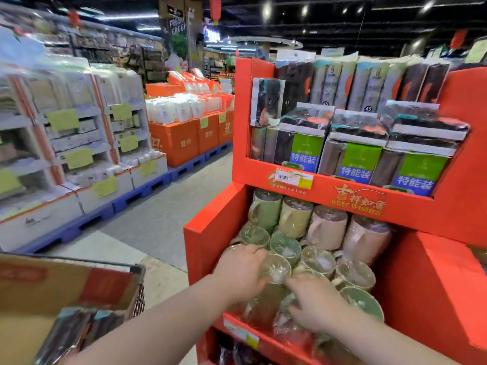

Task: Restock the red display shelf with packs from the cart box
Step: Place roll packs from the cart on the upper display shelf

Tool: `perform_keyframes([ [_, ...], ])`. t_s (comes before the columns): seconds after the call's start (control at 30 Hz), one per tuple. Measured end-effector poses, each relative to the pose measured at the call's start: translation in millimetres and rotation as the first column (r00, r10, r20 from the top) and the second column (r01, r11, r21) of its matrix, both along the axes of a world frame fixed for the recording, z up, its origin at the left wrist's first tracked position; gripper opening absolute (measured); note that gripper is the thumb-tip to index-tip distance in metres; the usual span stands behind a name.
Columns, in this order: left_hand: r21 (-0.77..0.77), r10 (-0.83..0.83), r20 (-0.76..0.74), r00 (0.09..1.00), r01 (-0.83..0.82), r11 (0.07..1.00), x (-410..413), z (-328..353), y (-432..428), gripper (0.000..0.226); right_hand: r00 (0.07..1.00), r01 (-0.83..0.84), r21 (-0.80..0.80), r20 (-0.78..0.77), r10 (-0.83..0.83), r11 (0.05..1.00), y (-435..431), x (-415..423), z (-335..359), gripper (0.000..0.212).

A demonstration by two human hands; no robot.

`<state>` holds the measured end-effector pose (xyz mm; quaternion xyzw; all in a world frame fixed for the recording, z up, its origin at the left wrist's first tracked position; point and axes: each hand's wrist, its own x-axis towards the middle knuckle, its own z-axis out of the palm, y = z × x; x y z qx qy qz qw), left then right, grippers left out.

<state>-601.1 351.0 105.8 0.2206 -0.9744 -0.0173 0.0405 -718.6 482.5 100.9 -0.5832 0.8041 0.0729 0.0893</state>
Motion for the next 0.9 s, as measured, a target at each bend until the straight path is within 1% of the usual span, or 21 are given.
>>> perform_keyframes([
  [0.07,0.014,0.026,0.001,1.0,-0.026,1.0,24,0,-3,0.045,1.0,0.002,0.01,0.014,-0.002,1.0,-6,21,-8,0.045],
  [0.2,0.066,0.117,0.081,0.99,-0.122,0.99,95,-15,-17,0.046,0.998,-0.032,-0.002,0.052,0.032,0.999,-35,75,-16,0.04],
  [0.27,0.096,0.171,0.146,0.974,-0.186,0.978,142,-28,-27,0.046,0.995,-0.066,-0.025,0.074,0.068,0.997,-55,109,-15,0.044],
  [0.4,0.119,0.296,0.271,0.916,-0.337,0.934,236,-53,-44,0.047,0.984,-0.136,-0.087,0.103,0.144,0.987,-94,181,-12,0.049],
  [0.53,0.152,0.392,0.346,0.852,-0.463,0.873,318,-74,-51,0.045,0.971,-0.19,-0.107,0.123,0.202,0.976,-129,247,-6,0.05],
  [0.6,0.156,0.42,0.365,0.831,-0.499,0.852,354,-86,-51,0.044,0.965,-0.217,-0.115,0.127,0.231,0.969,-143,275,-1,0.049],
  [0.73,0.171,0.46,0.408,0.788,-0.561,0.81,407,-110,-48,0.048,0.954,-0.254,-0.139,0.125,0.271,0.957,-166,317,11,0.041],
  [0.9,0.184,0.492,0.431,0.757,-0.607,0.773,437,-121,-53,0.047,0.946,-0.266,-0.135,0.154,0.286,0.954,-197,344,12,0.045],
])
